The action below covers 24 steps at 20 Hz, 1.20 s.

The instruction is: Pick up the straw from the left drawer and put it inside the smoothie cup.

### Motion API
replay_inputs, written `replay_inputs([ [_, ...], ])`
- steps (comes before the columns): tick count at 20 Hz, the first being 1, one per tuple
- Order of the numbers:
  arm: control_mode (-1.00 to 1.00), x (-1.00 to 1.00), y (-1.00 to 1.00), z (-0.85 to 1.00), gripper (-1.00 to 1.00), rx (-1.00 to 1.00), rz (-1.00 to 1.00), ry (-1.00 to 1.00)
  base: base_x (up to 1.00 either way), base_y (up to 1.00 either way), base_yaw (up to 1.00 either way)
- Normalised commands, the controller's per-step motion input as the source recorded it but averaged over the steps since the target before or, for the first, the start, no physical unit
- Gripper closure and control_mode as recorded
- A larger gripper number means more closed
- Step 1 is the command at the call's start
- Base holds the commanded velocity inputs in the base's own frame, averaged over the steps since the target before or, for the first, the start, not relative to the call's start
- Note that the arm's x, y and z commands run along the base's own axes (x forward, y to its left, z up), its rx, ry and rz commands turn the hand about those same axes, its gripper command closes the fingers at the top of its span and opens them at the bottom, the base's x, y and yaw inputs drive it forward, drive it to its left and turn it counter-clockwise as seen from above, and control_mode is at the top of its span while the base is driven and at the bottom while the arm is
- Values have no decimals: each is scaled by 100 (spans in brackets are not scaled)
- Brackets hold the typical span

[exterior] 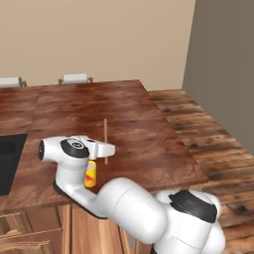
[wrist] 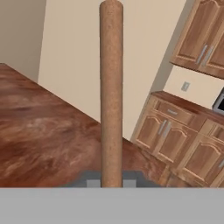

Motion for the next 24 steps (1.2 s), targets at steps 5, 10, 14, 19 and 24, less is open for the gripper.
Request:
replay_inputs([
  [5,-100,11,19,-17,100,-3,0,-4,0,0,0],
  [10,-100,0,1,-9,100,0,0,-6,0,0,0],
  [14,-100,0,0,-16,100,0,0,-6,0,0,0],
  [19,-100,6,1,-17,100,0,0,-5,0,0,0],
  [24,-100,8,11,-7,100,0,0,-4,0,0,0],
])
